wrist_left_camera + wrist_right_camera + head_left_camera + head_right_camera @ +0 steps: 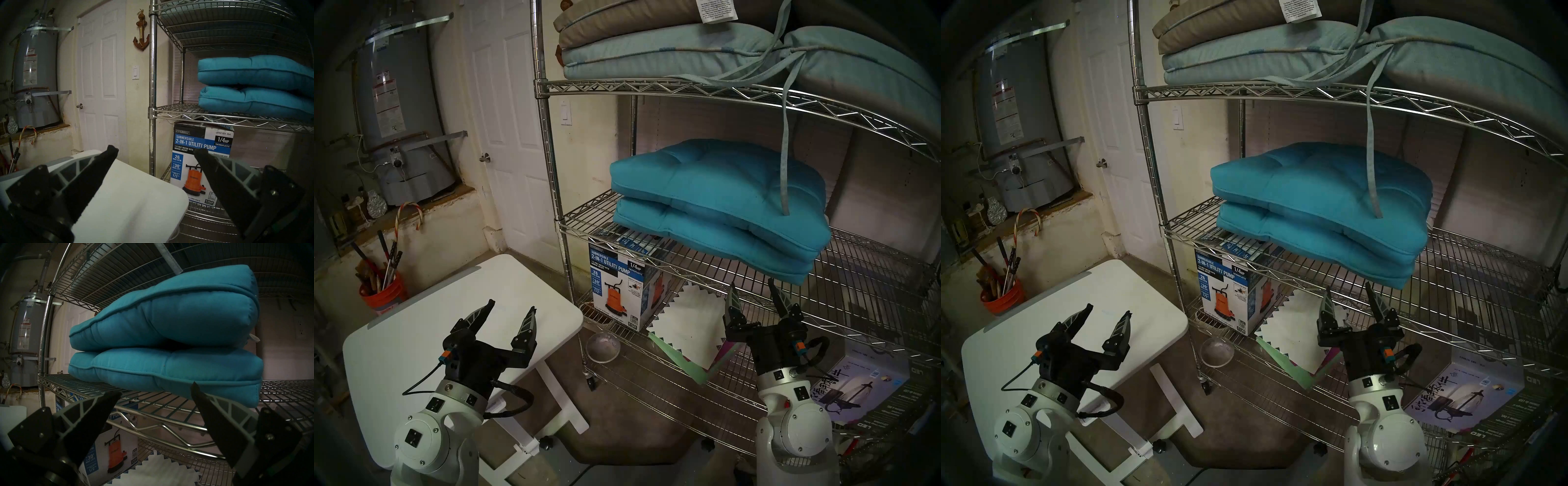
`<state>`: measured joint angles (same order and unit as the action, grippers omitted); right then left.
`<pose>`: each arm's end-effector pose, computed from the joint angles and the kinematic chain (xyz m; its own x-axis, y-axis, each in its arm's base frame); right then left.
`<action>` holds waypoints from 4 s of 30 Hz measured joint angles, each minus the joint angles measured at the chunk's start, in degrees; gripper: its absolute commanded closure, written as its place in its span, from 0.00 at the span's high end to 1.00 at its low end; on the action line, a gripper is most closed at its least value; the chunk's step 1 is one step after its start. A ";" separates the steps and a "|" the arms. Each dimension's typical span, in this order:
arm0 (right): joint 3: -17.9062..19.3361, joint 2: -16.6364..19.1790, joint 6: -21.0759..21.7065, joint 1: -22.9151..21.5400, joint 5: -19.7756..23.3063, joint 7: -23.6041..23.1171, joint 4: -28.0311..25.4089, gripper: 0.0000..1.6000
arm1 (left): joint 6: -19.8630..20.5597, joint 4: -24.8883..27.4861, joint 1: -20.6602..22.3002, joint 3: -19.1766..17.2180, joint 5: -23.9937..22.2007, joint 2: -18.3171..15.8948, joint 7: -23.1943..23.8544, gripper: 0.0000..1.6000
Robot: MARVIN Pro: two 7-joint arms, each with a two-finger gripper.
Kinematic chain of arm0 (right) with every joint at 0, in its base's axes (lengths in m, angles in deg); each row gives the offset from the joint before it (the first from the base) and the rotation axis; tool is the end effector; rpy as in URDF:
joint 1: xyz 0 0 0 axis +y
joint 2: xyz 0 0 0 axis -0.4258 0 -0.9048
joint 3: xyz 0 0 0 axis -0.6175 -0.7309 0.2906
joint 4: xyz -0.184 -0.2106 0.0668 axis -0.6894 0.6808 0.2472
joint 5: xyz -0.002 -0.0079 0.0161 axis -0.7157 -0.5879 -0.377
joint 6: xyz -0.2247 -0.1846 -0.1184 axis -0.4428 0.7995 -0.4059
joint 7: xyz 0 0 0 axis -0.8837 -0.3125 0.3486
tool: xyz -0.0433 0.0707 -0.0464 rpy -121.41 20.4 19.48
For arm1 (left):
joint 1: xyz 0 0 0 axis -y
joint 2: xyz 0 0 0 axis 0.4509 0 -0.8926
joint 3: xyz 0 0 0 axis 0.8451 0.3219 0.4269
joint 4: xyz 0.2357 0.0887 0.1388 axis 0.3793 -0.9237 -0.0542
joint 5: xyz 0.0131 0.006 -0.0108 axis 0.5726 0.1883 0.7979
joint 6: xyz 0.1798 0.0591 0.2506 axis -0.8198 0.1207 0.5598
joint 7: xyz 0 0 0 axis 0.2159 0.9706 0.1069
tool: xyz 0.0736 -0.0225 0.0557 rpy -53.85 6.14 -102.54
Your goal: Take cushion off the shelf
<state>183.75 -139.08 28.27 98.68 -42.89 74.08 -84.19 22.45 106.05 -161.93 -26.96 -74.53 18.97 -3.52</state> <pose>0.2569 -0.0240 -0.2398 -0.2551 0.0572 0.9652 0.0004 -0.9982 0.0593 0.2116 0.0539 -0.2342 -0.0073 0.0254 0.9997 -0.0986 -0.9948 0.0246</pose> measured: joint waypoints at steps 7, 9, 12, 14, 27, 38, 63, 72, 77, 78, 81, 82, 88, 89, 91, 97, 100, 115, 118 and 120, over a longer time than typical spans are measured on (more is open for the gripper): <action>0.00 0.00 -0.01 0.00 0.00 -0.01 0.00 1.00 | -0.44 0.44 0.10 0.79 2.98 -0.47 -1.08 1.00; 0.00 0.00 -0.01 0.00 0.00 -0.01 0.00 1.00 | -0.66 1.01 0.34 1.38 6.10 -0.91 -1.73 1.00; 0.01 0.00 -0.02 0.00 0.00 -0.01 0.01 1.00 | -1.07 2.10 0.93 2.37 11.69 -1.86 -2.70 1.00; 0.01 0.00 -0.03 0.00 0.00 -0.02 0.01 1.00 | -1.23 2.78 1.35 2.84 14.99 -2.42 -3.22 1.00; 0.01 0.01 -0.04 0.00 -0.01 -0.03 0.02 1.00 | -0.55 4.48 5.96 3.75 35.05 -6.93 -5.32 1.00; 0.02 0.01 -0.06 0.00 -0.01 -0.04 0.02 1.00 | 1.43 4.59 12.59 0.22 41.50 -12.28 -5.03 1.00; 0.03 0.01 -0.11 0.00 -0.01 -0.06 0.03 1.00 | 1.85 -2.70 28.03 9.12 49.96 -24.76 -3.34 1.00; 0.03 0.01 -0.13 0.00 -0.01 -0.07 0.04 1.00 | 2.17 -6.55 33.56 11.98 51.47 -25.59 -4.28 1.00; 0.03 0.01 -0.13 0.00 -0.01 -0.07 0.04 1.00 | 2.57 -8.57 36.49 13.55 52.26 -25.64 -4.71 1.00; 0.04 0.01 -0.13 0.00 -0.01 -0.07 0.04 1.00 | 2.65 -8.98 37.09 13.87 52.42 -25.63 -4.80 1.00; 0.04 0.01 -0.13 0.00 -0.01 -0.08 0.04 1.00 | 2.97 -10.01 38.54 14.68 52.78 -25.48 -4.93 1.00; 0.04 0.01 -0.13 0.00 -0.01 -0.08 0.04 1.00 | 3.31 -10.88 39.67 15.42 53.21 -25.27 -4.97 1.00; 0.04 0.01 -0.14 0.00 -0.01 -0.08 0.04 1.00 | 3.76 -14.21 43.27 18.85 56.98 -25.03 -4.98 1.00; 0.04 0.01 -0.14 0.00 -0.01 -0.08 0.04 1.00 | 3.74 -14.74 43.83 19.41 57.79 -25.02 -4.97 1.00; 0.04 0.01 -0.14 0.00 -0.01 -0.08 0.04 1.00 | 3.45 -15.89 45.02 20.53 59.55 -24.99 -4.90 1.00; 0.04 0.00 -0.14 0.00 -0.01 -0.08 0.04 1.00 | 1.82 -19.26 48.55 22.58 64.69 -24.86 -4.60 1.00; 0.04 0.00 -0.14 0.00 -0.01 -0.08 0.04 1.00 | 0.95 -20.68 50.11 22.94 66.83 -24.80 -4.30 1.00; 0.05 0.00 -0.15 0.00 -0.01 -0.09 0.04 1.00 | -4.30 -27.36 58.27 22.79 74.76 -24.21 -1.58 1.00; 0.05 0.00 -0.16 0.00 -0.01 -0.09 0.04 1.00 | -5.07 -28.15 59.73 23.07 75.75 -23.76 -1.12 1.00; 0.05 0.00 -0.16 0.00 -0.01 -0.09 0.04 1.00 | -5.76 -28.96 61.14 23.65 76.63 -23.15 -0.74 1.00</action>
<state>183.80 -139.07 28.11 98.68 -42.90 73.99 -84.14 16.69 77.09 -100.79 -3.31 2.10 -4.18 -4.26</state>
